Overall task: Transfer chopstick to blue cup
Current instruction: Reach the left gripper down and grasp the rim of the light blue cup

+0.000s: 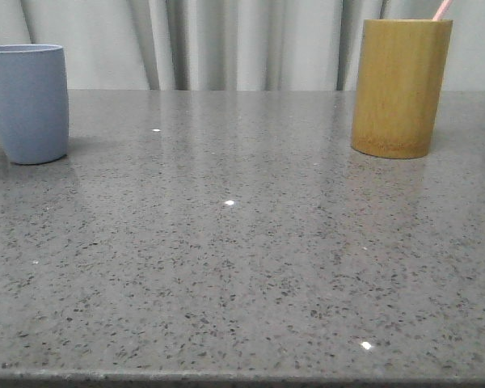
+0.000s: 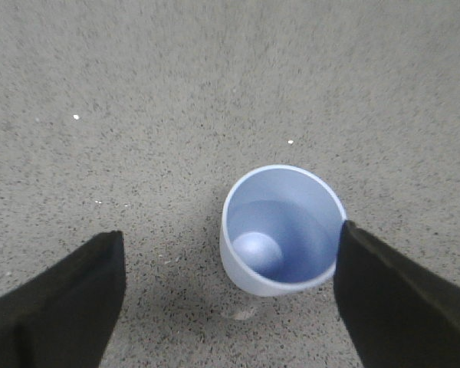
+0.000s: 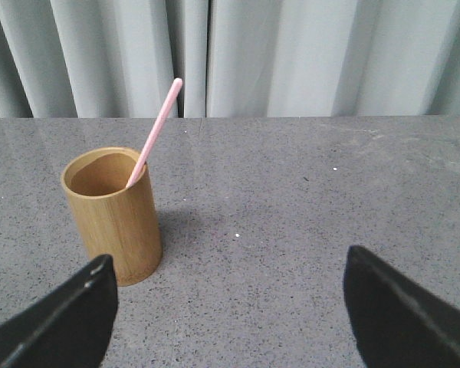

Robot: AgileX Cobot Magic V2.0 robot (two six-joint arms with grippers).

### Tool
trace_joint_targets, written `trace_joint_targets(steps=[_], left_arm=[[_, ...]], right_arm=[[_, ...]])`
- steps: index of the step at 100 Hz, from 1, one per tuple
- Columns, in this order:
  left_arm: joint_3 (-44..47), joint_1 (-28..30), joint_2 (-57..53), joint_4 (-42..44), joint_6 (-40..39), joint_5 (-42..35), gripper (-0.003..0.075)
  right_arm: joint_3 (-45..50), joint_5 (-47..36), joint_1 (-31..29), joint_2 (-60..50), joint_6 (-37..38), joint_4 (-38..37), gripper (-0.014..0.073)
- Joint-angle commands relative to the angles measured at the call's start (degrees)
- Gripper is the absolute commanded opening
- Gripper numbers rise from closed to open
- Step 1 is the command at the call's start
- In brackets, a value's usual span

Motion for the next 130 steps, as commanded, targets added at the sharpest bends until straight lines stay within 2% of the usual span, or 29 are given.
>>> trace_joint_targets(steps=[1,31,102,114,130], left_arm=[[-5.3,0.0,3.5,-0.7,-0.1,-0.6,0.0546],[-8.7,0.0,12.9,-0.7,-0.1,1.4,0.0546],[-8.7,0.0,20.4,-1.7,-0.1,4.6,0.0540],[-8.7,0.0,20.4,-2.2,-0.1,4.5,0.0452],[-8.7,0.0,20.4,-3.1,-0.1,4.5,0.0230]], right_arm=[[-1.8,-4.8,-0.2,0.9,-0.5,-0.3,0.0602],[-1.8,-4.8,-0.2,0.9,-0.5,-0.3,0.0602],[-1.8,-5.1,-0.2,0.9,-0.5,0.0,0.0602],[-1.8,-5.1,-0.2,0.9,-0.5,0.0,0.0602],[-1.8,-5.1,-0.2,0.9,-0.5,0.0,0.0602]])
